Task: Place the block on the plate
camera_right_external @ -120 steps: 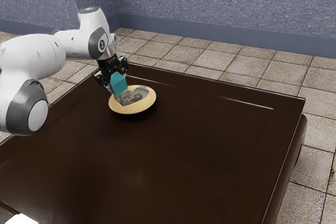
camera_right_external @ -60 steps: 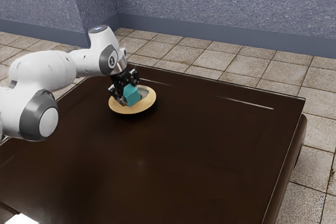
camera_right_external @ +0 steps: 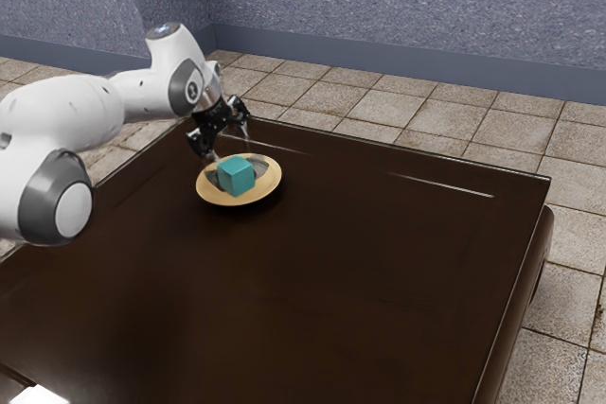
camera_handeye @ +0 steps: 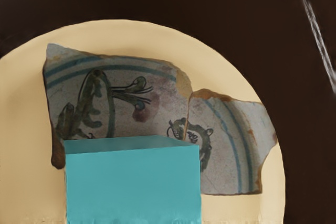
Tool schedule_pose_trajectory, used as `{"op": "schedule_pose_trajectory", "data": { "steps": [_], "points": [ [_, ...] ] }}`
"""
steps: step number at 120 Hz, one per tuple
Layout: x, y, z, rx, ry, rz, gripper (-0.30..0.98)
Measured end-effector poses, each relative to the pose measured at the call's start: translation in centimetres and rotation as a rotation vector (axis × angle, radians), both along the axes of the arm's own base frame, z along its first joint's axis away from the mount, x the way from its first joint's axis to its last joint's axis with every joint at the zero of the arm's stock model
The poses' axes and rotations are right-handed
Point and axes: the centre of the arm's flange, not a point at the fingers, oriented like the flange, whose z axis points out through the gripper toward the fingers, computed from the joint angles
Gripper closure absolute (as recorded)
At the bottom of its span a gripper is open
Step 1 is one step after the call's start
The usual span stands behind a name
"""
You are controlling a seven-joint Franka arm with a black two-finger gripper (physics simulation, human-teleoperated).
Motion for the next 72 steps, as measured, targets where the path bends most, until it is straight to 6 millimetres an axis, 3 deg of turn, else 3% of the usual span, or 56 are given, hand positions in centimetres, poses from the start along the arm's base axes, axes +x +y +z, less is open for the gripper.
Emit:
{"op": "schedule_pose_trajectory", "data": {
  "steps": [9,21,37,55,63,72],
  "points": [
    [-0.9,-1.0,3.6,0.0,-0.022,-0.016,0.04],
    [-2.9,-4.2,8.4,-0.016,-0.008,-0.078,0.02],
    [-5.8,-8.7,12.1,-0.022,0.078,-0.239,0.01],
    [-8.8,-12.7,13.6,0.012,0.171,-0.495,0.01],
    [-10.7,-14.6,16.3,0.035,0.169,-0.624,0.0],
    [-12.9,-15.2,19.3,0.052,0.174,-0.718,0.0]
  ]
}}
